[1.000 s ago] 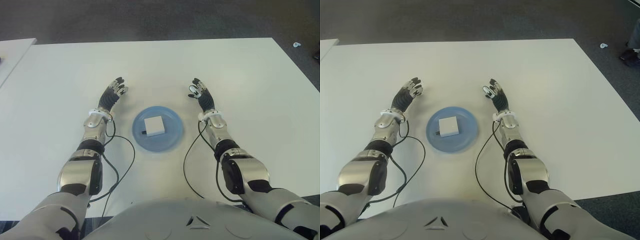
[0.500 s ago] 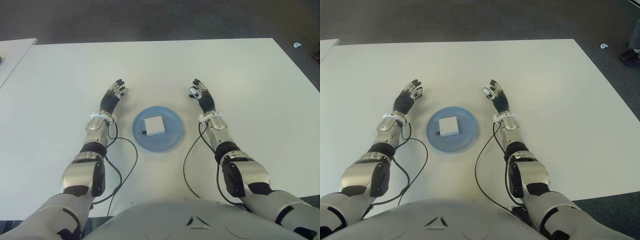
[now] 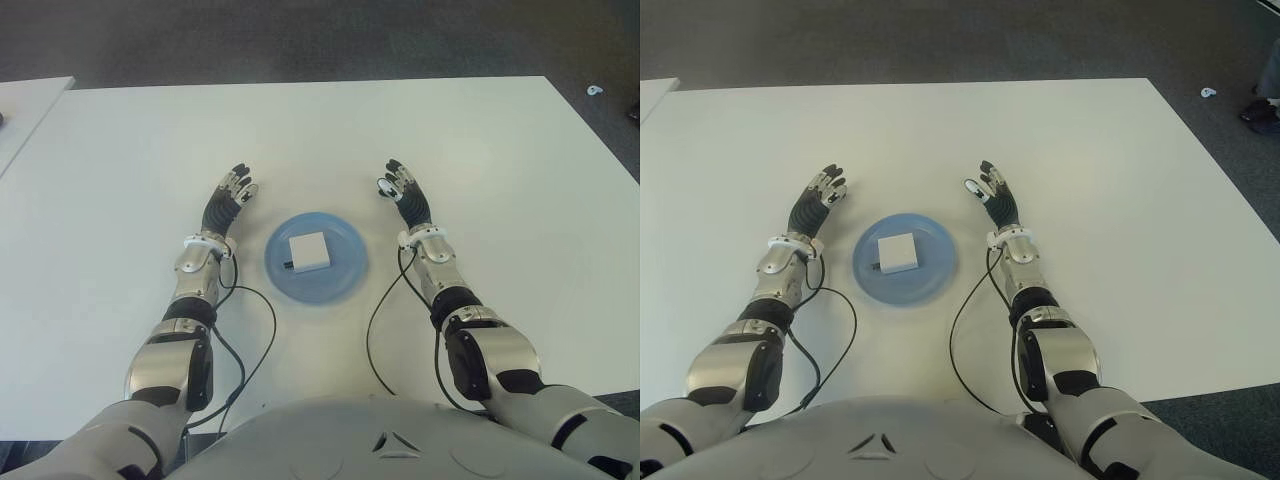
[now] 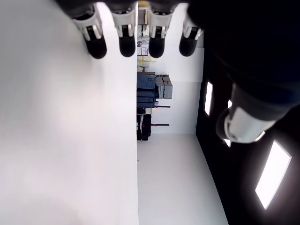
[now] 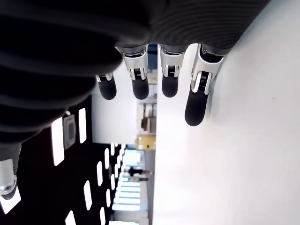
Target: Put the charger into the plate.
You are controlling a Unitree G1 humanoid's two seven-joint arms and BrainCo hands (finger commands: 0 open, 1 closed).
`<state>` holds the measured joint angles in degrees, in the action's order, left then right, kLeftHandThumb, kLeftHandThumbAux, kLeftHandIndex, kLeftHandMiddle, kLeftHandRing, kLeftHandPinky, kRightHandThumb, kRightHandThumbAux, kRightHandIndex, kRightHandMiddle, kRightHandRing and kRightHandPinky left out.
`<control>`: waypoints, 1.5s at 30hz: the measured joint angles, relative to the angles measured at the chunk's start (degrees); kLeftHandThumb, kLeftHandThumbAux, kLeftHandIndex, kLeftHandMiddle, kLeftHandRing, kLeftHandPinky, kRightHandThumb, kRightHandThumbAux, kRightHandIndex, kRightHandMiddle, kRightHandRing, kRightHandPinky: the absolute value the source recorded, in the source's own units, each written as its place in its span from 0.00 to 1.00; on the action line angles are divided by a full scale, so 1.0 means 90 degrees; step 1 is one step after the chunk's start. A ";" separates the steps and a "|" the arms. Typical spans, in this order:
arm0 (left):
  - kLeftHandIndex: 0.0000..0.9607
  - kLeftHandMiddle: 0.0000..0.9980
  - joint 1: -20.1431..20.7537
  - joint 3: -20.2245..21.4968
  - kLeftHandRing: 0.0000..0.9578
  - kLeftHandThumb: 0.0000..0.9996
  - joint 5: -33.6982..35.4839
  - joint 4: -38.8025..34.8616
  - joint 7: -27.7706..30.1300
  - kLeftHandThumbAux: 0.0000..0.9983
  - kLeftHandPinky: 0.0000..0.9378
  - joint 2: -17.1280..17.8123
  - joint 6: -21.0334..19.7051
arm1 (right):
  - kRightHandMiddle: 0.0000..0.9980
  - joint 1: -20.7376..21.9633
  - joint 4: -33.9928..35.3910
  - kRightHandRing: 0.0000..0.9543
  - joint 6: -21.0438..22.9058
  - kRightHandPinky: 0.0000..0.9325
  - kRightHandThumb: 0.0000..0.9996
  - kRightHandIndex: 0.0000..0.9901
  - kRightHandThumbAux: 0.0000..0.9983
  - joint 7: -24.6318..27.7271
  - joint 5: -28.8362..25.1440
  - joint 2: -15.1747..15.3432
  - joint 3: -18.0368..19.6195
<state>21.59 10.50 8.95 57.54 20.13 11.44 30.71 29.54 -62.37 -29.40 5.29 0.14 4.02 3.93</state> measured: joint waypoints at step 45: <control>0.00 0.00 -0.1675 -0.0269 0.00 0.02 -0.0254 -0.1977 -0.0849 0.59 0.00 -0.0696 0.0747 | 0.00 -0.0489 0.0731 0.00 0.0131 0.00 0.02 0.00 0.46 0.0167 -0.0011 0.0200 -0.0070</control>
<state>6.51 8.08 6.67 39.74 12.49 5.18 37.43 25.14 -55.79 -28.22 6.79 0.04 5.82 3.30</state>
